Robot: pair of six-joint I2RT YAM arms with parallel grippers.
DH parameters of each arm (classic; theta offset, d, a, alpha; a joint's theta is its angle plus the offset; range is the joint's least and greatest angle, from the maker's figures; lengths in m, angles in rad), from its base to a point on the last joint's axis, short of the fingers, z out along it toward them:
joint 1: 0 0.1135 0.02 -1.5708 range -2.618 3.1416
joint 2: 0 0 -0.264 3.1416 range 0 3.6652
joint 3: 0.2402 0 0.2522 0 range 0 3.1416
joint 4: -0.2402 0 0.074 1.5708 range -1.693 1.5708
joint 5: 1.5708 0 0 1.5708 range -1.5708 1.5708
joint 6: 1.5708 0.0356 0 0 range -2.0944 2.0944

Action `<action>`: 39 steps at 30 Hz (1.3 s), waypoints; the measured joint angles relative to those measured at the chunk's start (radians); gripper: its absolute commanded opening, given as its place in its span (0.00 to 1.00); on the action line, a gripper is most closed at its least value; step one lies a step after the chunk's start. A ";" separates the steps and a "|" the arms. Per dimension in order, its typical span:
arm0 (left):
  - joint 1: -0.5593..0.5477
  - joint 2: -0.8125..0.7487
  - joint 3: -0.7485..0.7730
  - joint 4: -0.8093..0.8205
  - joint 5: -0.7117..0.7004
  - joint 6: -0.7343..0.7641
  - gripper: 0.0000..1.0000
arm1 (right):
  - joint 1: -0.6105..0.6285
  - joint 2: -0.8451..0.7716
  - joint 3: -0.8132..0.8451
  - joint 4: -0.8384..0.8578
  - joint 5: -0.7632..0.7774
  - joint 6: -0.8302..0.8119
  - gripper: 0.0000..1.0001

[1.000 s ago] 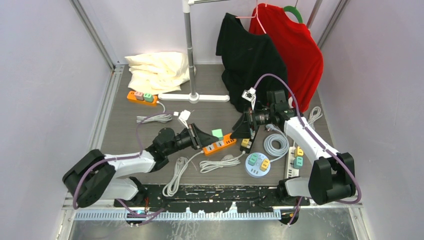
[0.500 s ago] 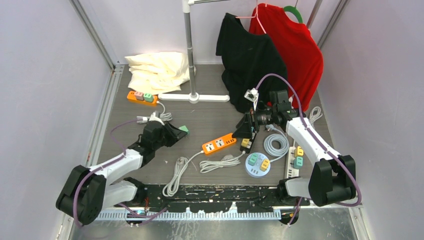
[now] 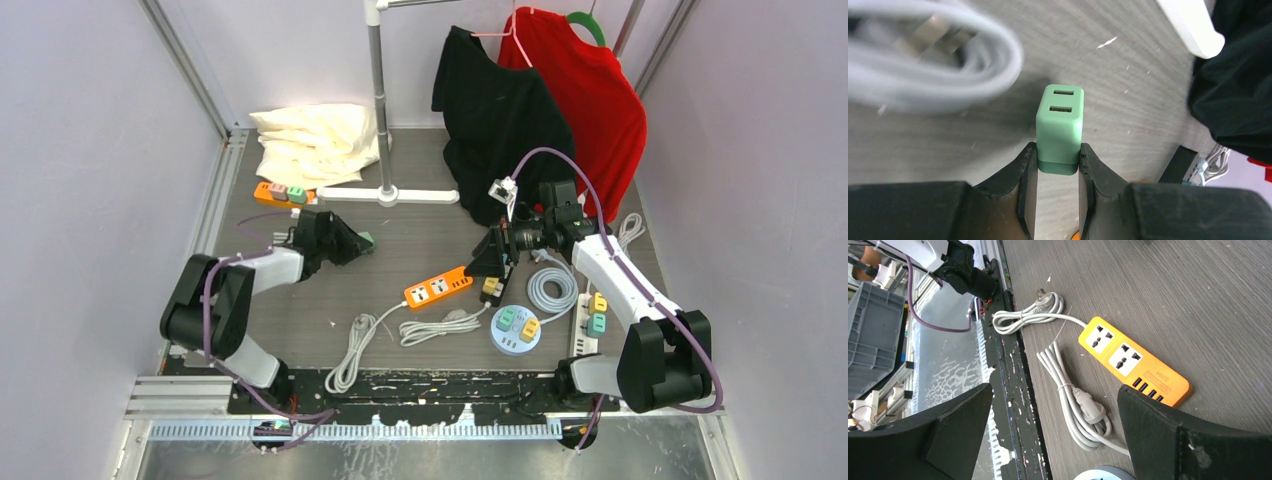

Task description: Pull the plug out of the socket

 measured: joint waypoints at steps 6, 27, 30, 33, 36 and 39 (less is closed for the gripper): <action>0.003 0.167 0.158 0.021 0.045 -0.011 0.39 | 0.000 0.000 0.000 0.000 -0.001 -0.006 1.00; 0.008 -0.196 0.016 0.001 0.163 0.147 0.74 | -0.004 -0.019 0.001 -0.063 0.003 -0.107 1.00; 0.008 -0.313 -0.061 0.051 0.280 0.195 0.74 | -0.010 -0.022 0.001 -0.077 0.005 -0.130 1.00; 0.007 -0.388 -0.156 0.150 0.402 0.207 0.74 | -0.019 -0.028 0.001 -0.090 0.007 -0.148 1.00; -0.006 -0.425 -0.235 0.202 0.472 0.209 0.76 | -0.027 -0.034 0.001 -0.099 0.007 -0.160 1.00; -0.057 -0.480 -0.281 0.195 0.465 0.226 0.78 | -0.033 -0.035 0.001 -0.103 0.007 -0.171 1.00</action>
